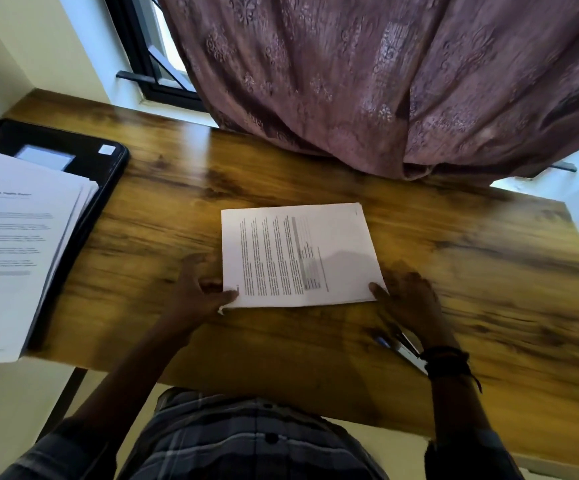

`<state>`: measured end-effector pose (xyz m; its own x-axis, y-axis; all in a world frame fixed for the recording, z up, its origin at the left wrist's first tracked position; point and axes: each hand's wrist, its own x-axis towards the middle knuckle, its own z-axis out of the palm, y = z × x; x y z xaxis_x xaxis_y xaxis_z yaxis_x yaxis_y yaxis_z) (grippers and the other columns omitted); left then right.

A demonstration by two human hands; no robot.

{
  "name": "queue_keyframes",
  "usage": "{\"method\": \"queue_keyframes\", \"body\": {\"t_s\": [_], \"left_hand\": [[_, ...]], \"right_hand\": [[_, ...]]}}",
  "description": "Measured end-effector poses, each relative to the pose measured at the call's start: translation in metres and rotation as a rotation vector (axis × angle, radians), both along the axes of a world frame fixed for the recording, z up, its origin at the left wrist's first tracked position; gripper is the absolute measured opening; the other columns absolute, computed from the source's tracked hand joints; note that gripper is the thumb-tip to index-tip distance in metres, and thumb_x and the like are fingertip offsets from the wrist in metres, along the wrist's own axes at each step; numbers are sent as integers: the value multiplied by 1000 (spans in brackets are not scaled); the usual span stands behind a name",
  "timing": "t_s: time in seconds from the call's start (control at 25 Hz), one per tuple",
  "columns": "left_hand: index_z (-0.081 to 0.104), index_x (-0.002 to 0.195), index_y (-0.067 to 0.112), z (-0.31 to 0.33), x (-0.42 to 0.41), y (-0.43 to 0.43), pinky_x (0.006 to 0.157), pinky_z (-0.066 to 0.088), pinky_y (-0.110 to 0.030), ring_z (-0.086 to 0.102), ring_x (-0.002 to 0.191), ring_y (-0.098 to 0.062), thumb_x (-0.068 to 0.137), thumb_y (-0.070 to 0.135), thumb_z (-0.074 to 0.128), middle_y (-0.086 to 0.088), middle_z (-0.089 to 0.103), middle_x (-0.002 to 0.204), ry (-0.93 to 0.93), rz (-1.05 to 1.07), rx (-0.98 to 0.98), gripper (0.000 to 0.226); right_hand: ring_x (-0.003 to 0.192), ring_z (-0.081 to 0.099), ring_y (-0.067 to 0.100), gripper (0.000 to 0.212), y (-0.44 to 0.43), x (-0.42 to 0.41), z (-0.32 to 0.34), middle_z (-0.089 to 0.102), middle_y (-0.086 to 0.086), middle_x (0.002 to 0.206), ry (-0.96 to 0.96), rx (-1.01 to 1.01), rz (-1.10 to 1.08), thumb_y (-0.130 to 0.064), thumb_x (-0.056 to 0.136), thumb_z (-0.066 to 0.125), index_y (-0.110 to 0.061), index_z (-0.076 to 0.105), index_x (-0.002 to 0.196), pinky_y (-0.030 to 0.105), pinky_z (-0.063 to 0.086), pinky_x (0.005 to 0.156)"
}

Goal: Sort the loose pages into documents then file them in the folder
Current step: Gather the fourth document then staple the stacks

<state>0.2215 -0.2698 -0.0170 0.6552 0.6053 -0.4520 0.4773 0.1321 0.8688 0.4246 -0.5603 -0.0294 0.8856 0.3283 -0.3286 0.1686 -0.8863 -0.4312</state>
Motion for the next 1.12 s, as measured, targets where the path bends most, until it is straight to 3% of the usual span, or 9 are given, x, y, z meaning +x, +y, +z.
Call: {"method": "queue_keyframes", "body": {"t_s": [0.08,0.16,0.24,0.36,0.44,0.52,0.64,0.8,1.12], "left_hand": [[56,106,15,3,0,-1,54,56,-22,67,86,-13,79,-3,75,4,67,93,-42,3,-19,38],[66,99,13,6,-3,-4,57,55,-17,68,85,-12,82,0,73,4,69,94,-38,-34,-24,23],[69,100,14,4,-4,-5,66,58,-21,70,89,-13,82,4,74,3,71,100,-35,-28,-71,21],[70,102,13,5,-4,-9,75,60,-28,71,95,-18,83,4,72,0,72,106,-63,13,-151,21],[70,103,9,7,-3,-13,74,61,-29,72,93,-19,83,1,71,-2,72,106,-85,49,-183,21],[69,103,6,9,-1,-19,72,62,-28,72,93,-20,84,-1,70,-4,72,106,-108,74,-220,21],[69,101,6,10,0,-28,76,61,-31,71,95,-22,83,-3,70,-6,72,108,-114,110,-273,20],[68,104,9,7,-3,-40,75,60,-28,73,90,-16,84,-1,71,-5,73,105,-115,128,-250,22],[69,108,9,2,-10,-48,65,57,-22,73,86,-16,83,2,74,-8,74,101,-146,161,-150,26]], "right_hand": [[110,51,27,87,-28,-19,-10,50,3,119,35,-104,10,-86,61,57,-20,54,117,35,45,84],[105,51,27,65,-49,-42,-13,52,3,108,-9,-72,91,-62,67,76,-15,50,102,32,40,77],[93,58,23,39,-53,-58,-11,56,-2,92,-73,18,95,-38,75,81,-12,55,91,25,39,65],[68,61,16,18,-26,-68,10,59,-6,72,-16,225,73,-35,86,70,-23,59,80,24,43,58],[74,67,15,13,8,-86,33,68,0,85,333,551,-81,-38,89,63,-26,63,95,32,56,67],[78,67,15,32,44,-111,47,67,4,95,750,780,-189,-41,90,59,-19,63,113,33,56,71],[64,57,13,43,90,-139,39,59,4,82,1041,736,-237,-48,95,52,-11,61,115,28,46,60],[55,52,13,47,119,-149,31,55,4,66,1061,728,-337,-55,95,47,-13,63,108,25,43,50],[59,56,12,51,123,-150,27,61,8,84,1036,812,-394,-47,95,54,-7,61,125,24,46,49]]}}
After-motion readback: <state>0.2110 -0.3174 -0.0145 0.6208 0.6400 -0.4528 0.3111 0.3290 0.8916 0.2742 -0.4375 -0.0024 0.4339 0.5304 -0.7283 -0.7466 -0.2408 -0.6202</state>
